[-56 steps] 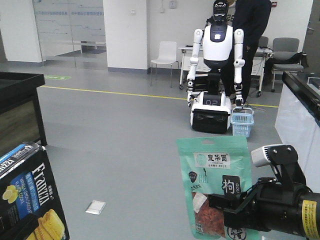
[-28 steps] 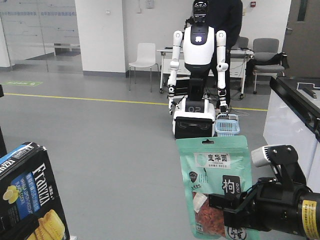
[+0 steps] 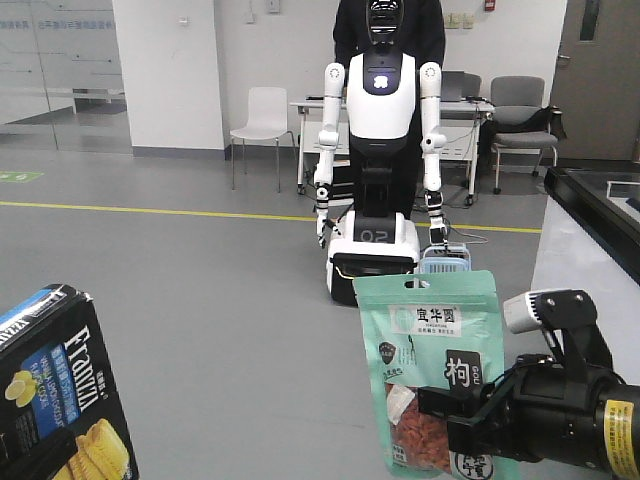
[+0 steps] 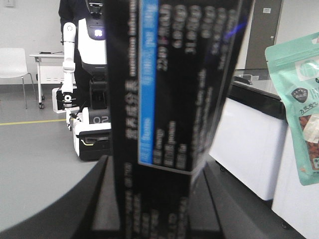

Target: Pick snacks and fruit into basket

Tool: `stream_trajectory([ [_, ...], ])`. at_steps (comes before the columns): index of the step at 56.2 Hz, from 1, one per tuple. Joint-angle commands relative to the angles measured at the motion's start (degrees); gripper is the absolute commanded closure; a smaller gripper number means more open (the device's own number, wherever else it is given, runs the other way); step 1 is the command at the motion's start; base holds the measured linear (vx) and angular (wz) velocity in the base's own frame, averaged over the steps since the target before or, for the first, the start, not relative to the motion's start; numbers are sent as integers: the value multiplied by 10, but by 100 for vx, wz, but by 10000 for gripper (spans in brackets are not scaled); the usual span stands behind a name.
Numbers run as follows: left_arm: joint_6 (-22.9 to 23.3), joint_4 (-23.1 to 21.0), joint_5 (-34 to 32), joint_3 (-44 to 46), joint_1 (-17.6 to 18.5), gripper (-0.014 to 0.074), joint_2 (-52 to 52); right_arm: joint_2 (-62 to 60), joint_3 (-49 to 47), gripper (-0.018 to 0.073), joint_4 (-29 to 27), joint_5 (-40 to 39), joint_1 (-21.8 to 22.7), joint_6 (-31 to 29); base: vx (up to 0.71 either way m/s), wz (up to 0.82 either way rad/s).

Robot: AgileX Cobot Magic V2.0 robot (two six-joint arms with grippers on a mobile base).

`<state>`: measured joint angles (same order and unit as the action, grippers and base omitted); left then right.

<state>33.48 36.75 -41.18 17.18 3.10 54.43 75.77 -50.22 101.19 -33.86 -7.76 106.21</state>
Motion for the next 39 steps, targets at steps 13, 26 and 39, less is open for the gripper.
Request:
stream_trajectory([
  [13, 4, -22, -51, 16, -1, 594, -6, -18, -16, 569, -27, 5, 2, -7, 56, -10],
  [26, 4, -22, -51, 16, -1, 594, -6, -18, -16, 569, -27, 5, 2, -7, 55, -14],
  [39, 4, -22, -51, 16, -1, 594, -6, -18, -16, 569, -27, 5, 2, -7, 56, -18],
])
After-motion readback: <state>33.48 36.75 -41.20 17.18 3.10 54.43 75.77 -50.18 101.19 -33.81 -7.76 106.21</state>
